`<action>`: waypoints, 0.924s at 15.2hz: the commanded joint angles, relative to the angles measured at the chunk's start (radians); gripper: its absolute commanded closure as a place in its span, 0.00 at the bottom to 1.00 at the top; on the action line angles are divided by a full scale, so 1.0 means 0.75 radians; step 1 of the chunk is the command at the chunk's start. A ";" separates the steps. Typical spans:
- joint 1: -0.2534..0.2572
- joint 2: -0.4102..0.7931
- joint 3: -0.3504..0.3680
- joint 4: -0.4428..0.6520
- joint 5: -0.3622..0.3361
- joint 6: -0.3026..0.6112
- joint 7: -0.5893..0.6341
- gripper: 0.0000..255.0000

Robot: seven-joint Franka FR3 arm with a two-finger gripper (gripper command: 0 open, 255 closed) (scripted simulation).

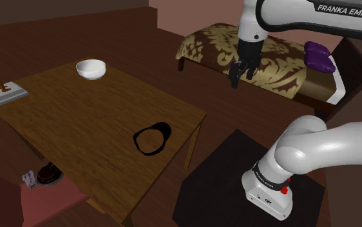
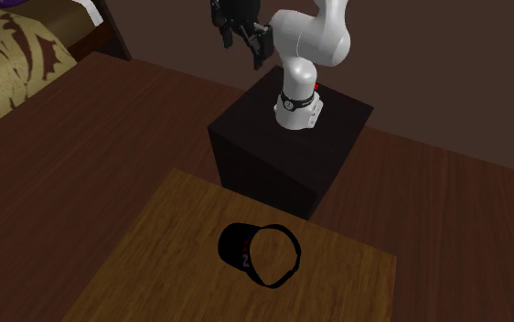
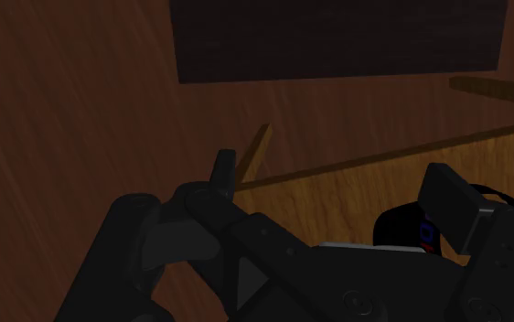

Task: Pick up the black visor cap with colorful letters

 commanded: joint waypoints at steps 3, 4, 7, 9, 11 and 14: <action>0.015 0.041 0.047 -0.038 0.010 0.085 0.047 0.00; 0.022 0.065 0.071 -0.054 0.014 0.127 0.070 0.00; 0.041 0.150 0.141 -0.091 0.019 0.255 0.143 0.00; 0.050 0.218 0.189 -0.105 0.016 0.340 0.194 0.00; 0.056 0.294 0.237 -0.111 0.007 0.423 0.247 0.00; 0.059 0.423 0.307 -0.105 -0.022 0.542 0.334 0.00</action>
